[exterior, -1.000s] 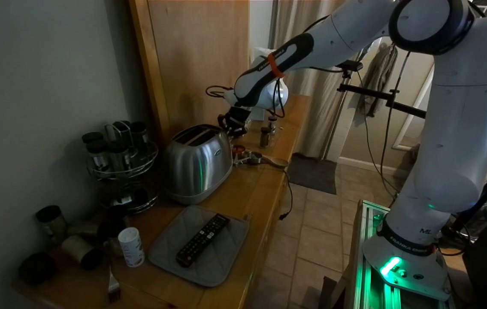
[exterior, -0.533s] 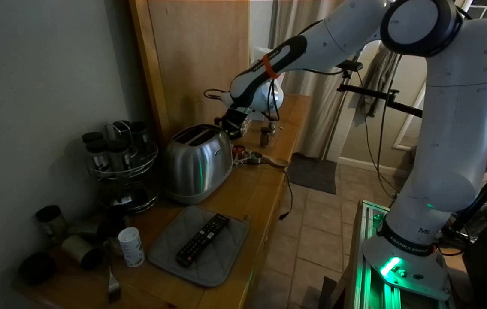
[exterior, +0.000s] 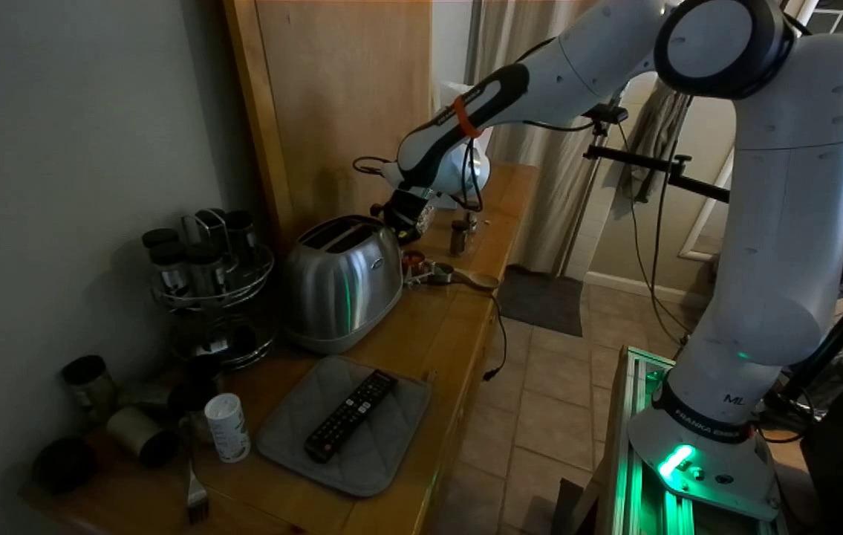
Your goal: Put the yellow thing into the metal cup
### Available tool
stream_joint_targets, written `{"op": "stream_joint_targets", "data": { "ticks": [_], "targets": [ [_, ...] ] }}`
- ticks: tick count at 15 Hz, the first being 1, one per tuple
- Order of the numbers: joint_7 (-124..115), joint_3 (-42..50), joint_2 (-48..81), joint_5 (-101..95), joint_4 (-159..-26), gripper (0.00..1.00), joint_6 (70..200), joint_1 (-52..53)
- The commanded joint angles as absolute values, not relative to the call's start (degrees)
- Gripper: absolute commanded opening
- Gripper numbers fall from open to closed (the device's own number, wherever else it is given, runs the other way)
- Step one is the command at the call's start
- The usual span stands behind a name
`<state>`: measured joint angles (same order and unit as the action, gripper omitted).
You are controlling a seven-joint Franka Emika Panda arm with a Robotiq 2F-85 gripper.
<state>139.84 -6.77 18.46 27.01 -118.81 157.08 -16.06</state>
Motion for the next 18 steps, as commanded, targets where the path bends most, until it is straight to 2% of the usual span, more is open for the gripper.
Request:
{"op": "stream_joint_targets", "data": {
  "ticks": [1,6,8,18],
  "targets": [
    [141.2,-8.2,19.8,29.2,-116.6,0.51,156.3,-17.4],
    [140.6,-8.3,19.4,29.9,-116.0,0.88,156.1,-17.9],
    [140.6,-8.4,19.5,30.7,-115.6,0.99,156.1,-18.1],
    [141.4,-10.4,20.8,35.4,-114.3,1.0,156.5,-18.2]
  ]
}}
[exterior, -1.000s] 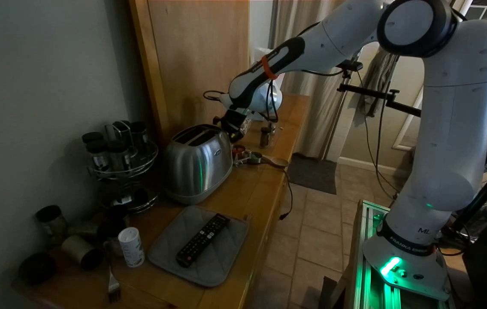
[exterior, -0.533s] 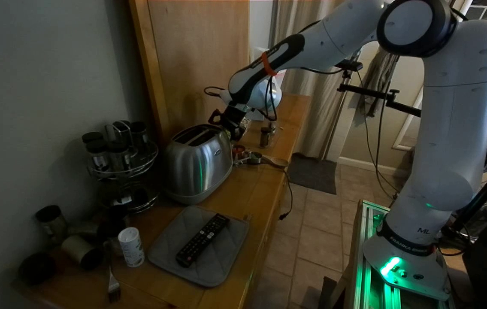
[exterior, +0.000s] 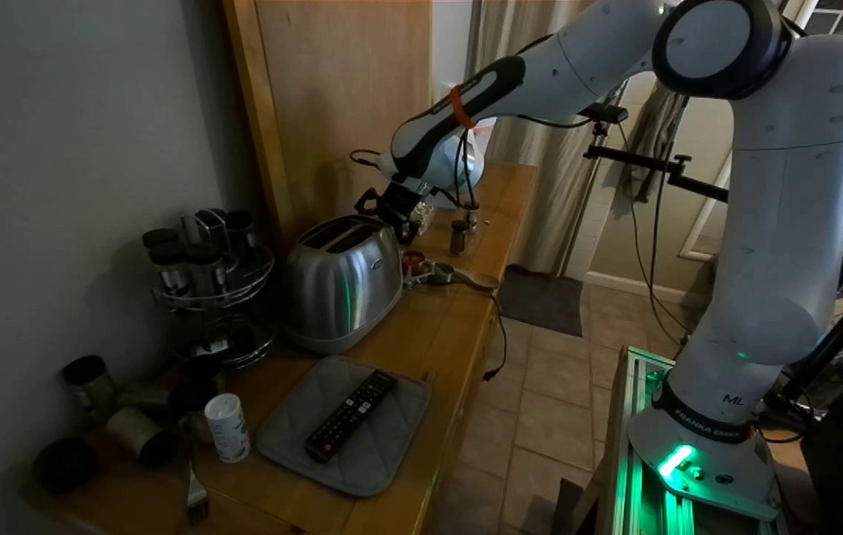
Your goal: Put the yellow thing into the metal cup
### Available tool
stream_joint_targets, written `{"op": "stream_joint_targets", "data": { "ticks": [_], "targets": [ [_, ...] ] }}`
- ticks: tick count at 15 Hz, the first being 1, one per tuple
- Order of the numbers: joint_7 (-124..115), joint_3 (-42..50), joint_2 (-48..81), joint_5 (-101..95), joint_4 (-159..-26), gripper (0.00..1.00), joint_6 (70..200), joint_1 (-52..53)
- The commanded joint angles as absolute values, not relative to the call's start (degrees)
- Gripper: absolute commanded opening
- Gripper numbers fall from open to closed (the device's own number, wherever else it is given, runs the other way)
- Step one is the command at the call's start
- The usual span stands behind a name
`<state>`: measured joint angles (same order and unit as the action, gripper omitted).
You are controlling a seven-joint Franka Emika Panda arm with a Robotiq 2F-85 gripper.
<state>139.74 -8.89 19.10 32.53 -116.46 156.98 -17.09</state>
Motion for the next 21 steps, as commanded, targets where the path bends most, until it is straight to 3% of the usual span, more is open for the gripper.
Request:
{"op": "stream_joint_targets", "data": {
  "ticks": [1,21],
  "targets": [
    [141.4,-10.5,21.1,36.0,-114.2,1.0,156.5,-18.3],
    [138.8,-9.3,22.7,37.8,-112.5,1.0,152.3,-19.0]
  ]
}}
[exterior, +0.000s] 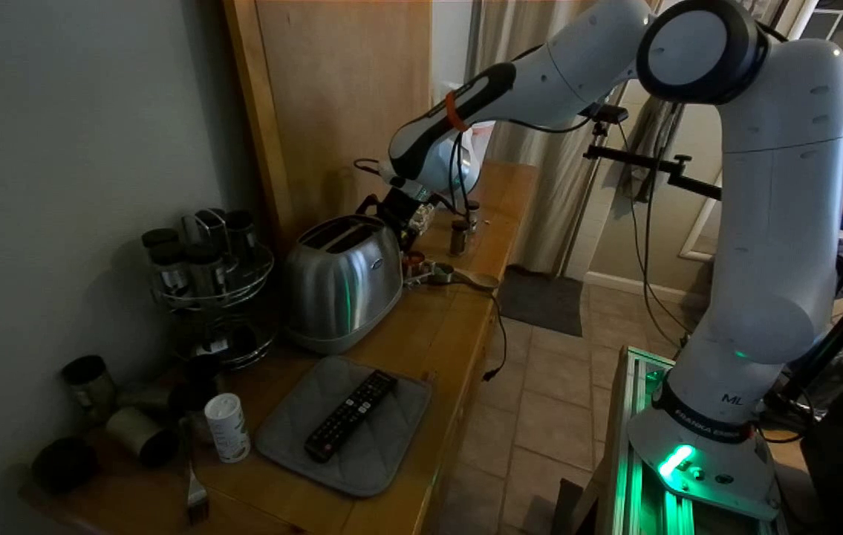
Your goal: Put the yellow thing into the metal cup
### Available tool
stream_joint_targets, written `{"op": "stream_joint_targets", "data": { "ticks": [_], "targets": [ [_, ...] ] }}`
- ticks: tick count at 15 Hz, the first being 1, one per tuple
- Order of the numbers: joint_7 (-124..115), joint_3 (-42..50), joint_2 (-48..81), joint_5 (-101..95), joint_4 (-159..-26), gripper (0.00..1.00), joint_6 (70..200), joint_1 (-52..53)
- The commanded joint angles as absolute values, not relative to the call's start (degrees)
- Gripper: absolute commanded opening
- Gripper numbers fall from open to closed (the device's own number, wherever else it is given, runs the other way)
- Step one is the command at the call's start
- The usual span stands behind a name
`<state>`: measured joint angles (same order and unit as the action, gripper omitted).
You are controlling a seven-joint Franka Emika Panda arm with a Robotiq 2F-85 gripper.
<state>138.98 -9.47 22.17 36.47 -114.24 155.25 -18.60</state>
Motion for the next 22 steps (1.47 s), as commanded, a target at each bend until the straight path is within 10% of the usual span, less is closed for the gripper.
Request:
{"op": "stream_joint_targets", "data": {
  "ticks": [1,22],
  "targets": [
    [138.6,-9.1,22.6,37.7,-112.3,1.0,151.4,-18.8],
    [139.6,-5.3,23.8,54.0,-109.1,1.0,142.0,-18.8]
  ]
}}
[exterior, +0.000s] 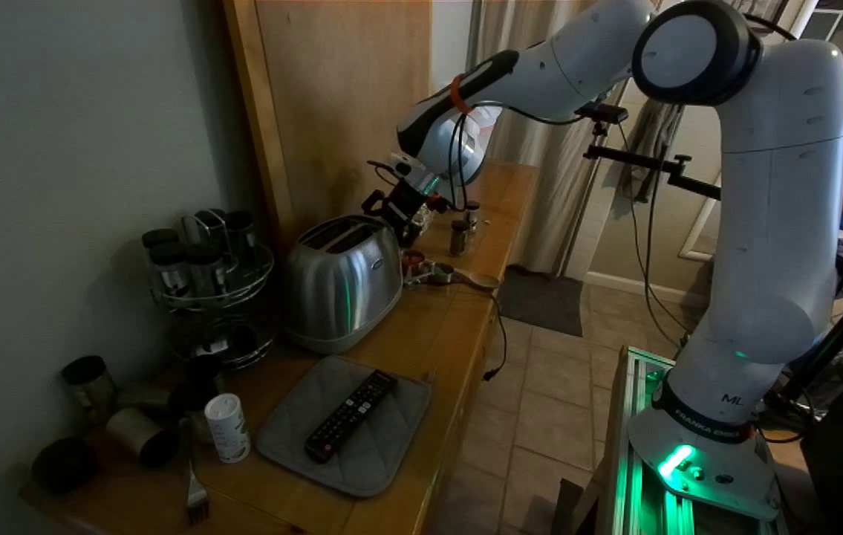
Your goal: Put the yellow thing into the metal cup
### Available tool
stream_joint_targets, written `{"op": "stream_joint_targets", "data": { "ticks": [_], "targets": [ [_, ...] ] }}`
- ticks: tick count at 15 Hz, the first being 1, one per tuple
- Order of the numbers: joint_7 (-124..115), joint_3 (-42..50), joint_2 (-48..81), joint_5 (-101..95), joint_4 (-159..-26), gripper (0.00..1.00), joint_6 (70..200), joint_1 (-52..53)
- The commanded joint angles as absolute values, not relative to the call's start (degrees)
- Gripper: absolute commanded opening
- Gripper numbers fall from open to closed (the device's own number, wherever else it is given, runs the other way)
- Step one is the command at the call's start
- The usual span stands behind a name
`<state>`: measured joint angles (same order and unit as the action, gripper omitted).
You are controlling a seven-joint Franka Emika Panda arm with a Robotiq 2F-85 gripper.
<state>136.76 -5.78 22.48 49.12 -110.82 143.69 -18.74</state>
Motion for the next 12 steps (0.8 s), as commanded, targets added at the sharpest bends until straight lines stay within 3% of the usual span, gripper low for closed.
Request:
{"op": "stream_joint_targets", "data": {
  "ticks": [1,12],
  "targets": [
    [140.6,-5.1,23.9,55.3,-109.2,1.0,141.9,-18.9],
    [139.5,-2.0,23.2,54.1,-110.1,1.0,140.4,-16.9]
  ]
}}
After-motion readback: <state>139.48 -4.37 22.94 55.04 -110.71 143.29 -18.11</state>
